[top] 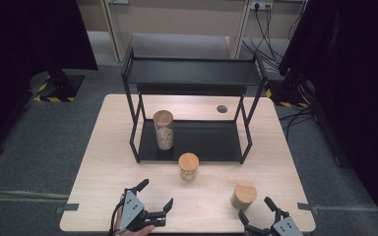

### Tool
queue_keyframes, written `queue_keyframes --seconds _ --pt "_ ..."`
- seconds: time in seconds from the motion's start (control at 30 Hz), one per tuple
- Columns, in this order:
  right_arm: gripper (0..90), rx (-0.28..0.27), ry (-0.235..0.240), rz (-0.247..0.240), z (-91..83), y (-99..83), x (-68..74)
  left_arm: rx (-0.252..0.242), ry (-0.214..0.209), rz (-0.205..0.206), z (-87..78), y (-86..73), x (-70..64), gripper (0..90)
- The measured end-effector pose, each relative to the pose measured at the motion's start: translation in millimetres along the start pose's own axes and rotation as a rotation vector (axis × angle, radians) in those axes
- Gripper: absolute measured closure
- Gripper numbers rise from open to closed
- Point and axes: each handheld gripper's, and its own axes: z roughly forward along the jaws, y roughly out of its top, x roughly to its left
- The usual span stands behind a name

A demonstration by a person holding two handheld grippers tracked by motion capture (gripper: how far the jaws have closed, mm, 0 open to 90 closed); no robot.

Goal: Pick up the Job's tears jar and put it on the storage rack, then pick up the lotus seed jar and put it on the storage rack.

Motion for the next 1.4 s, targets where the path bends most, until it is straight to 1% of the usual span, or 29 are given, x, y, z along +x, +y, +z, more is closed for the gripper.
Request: queue_keyframes --seconds 0.13,0.37,0.97,1.2,1.4 --pt "1.7 -0.002 0.002 -0.006 -0.6 0.1 0.5 0.007 -0.001 -0.005 -0.6 -3.6 0.7 0.6" --pt "1.7 -0.004 0.001 -0.003 -1.4 -0.1 -0.5 0.018 -0.001 -0.002 0.5 -7.1 0.9 0.6" --pt "1.7 -0.014 0.012 -0.011 -1.9 -0.4 1.1 0.023 0.007 -0.005 0.0 -9.7 2.7 0.7" --pt "1.7 -0.014 0.042 -0.014 -1.0 -0.1 5.8 0.025 0.011 -0.007 0.3 -10.6 3.2 0.6" --pt "1.8 -0.008 0.09 -0.024 2.1 1.7 12.6 0.021 0.015 -0.007 0.1 -11.2 3.4 0.6"
